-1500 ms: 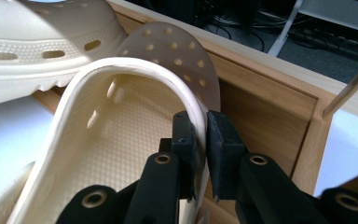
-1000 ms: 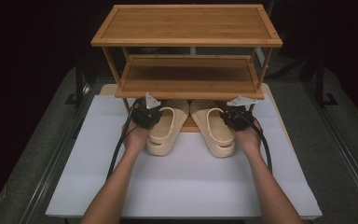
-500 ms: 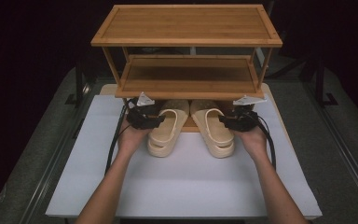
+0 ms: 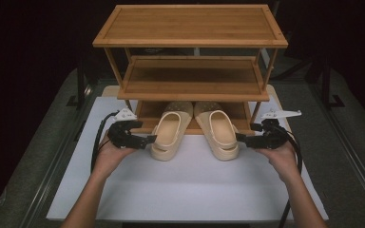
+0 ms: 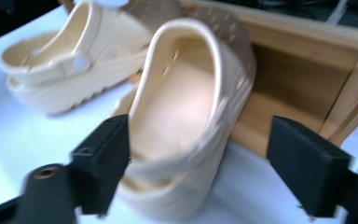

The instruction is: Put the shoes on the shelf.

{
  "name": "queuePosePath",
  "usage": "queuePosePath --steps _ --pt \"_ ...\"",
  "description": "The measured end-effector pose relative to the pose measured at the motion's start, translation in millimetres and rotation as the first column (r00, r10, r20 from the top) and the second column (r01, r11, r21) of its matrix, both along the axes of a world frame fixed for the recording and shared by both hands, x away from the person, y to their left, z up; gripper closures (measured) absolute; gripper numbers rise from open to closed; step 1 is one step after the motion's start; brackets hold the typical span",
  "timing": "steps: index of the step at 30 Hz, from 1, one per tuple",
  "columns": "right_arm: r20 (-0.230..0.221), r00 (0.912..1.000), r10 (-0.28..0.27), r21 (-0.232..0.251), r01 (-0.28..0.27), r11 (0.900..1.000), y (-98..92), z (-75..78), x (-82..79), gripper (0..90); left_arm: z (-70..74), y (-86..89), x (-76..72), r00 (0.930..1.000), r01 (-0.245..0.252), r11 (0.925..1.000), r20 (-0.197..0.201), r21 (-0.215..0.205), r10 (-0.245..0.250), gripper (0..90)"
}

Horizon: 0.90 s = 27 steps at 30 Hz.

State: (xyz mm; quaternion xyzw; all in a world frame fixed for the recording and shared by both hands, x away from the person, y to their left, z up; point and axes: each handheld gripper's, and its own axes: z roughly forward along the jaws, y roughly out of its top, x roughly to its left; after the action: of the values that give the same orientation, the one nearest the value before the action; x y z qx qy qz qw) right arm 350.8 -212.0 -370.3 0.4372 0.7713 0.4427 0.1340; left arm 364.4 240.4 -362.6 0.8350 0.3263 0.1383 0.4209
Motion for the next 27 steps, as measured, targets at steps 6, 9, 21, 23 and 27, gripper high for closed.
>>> queuePosePath --steps 6,9,21,23,27 --pt "-0.039 0.9977 0.056 -0.018 -0.057 0.998 -1.8 -19.7 -15.6 13.1 -23.0 9.9 -13.1 0.9993 0.023 0.9997 -0.030 0.009 -0.023 14.5" --pt "-0.069 0.9943 0.081 -0.022 -0.083 0.996 1.0 -32.1 -17.8 12.9 -34.1 8.1 -14.1 0.9981 0.040 0.9989 -0.047 0.023 -0.038 9.8" --pt "-0.129 0.9799 0.152 -0.087 -0.164 0.983 20.4 -60.1 -2.1 2.9 -64.0 -18.6 -3.3 0.9943 0.100 0.9910 -0.048 0.089 -0.096 1.2" --pt "-0.131 0.9792 0.155 -0.080 -0.166 0.983 21.5 -62.6 0.1 2.9 -68.7 -21.7 -1.0 0.9935 0.107 0.9905 -0.051 0.087 -0.102 1.2" --pt "-0.115 0.9775 0.177 -0.066 -0.185 0.981 26.3 -66.9 3.9 3.0 -75.3 -26.2 3.6 0.9922 0.119 0.9881 -0.052 0.098 -0.114 1.2"
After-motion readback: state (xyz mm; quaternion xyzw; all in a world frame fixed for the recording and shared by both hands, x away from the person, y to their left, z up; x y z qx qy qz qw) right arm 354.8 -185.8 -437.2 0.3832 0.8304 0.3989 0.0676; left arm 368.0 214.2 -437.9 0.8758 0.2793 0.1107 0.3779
